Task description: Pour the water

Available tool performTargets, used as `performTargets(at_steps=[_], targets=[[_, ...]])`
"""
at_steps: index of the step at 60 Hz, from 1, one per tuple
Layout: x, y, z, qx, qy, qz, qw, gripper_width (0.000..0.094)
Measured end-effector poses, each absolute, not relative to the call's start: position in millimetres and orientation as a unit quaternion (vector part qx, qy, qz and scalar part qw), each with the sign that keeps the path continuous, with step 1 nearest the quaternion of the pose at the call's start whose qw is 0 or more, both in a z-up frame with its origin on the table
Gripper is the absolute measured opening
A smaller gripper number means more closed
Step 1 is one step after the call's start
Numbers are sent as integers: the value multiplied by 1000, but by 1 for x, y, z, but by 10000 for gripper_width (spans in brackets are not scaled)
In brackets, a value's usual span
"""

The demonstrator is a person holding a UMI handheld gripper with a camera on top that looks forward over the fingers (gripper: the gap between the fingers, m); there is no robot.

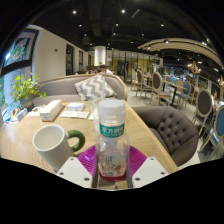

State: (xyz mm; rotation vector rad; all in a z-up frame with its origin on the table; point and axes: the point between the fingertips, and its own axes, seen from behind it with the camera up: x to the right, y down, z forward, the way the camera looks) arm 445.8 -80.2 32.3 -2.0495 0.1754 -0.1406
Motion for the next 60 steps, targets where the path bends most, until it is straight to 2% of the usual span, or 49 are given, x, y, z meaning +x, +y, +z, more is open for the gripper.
performTargets(at_steps=[8,13,20,23,30,45,60], targets=[[446,-77,31,-839,84,-43,536,448],[443,-85,30,-844,95,-25,528,502],[440,-103,33,-859,93,-15,503,792],[437,-110,35,-866,93,-9,490,867],[433,-154,52,-885,101,-4,455,855],[412,-257,102,-908,93,-9,408,851],[402,-324,142,-912,92,-36,398,854]])
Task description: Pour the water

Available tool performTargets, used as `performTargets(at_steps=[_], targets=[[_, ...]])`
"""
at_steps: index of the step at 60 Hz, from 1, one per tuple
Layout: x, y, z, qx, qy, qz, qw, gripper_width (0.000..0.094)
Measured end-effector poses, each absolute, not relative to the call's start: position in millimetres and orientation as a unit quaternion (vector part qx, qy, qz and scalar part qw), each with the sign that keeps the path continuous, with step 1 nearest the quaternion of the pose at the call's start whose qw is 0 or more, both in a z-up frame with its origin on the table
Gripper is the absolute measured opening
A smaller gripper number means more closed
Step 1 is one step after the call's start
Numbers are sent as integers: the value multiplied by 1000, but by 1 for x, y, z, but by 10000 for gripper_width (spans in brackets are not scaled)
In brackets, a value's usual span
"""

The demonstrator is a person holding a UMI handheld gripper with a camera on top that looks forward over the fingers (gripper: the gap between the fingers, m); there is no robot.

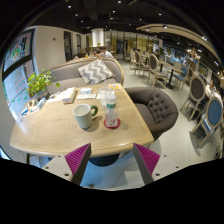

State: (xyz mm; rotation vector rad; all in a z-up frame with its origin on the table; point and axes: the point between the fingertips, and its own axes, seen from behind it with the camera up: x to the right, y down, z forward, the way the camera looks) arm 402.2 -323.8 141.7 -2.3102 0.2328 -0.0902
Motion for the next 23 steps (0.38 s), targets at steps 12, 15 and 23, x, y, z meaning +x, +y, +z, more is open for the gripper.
performTargets(at_steps=[12,15,23], targets=[[398,-341,150,-913,93,-50,395,855],[397,-343,151,-913,89,-54,396,853],[388,-341,151,-914,79,-52,395,857]])
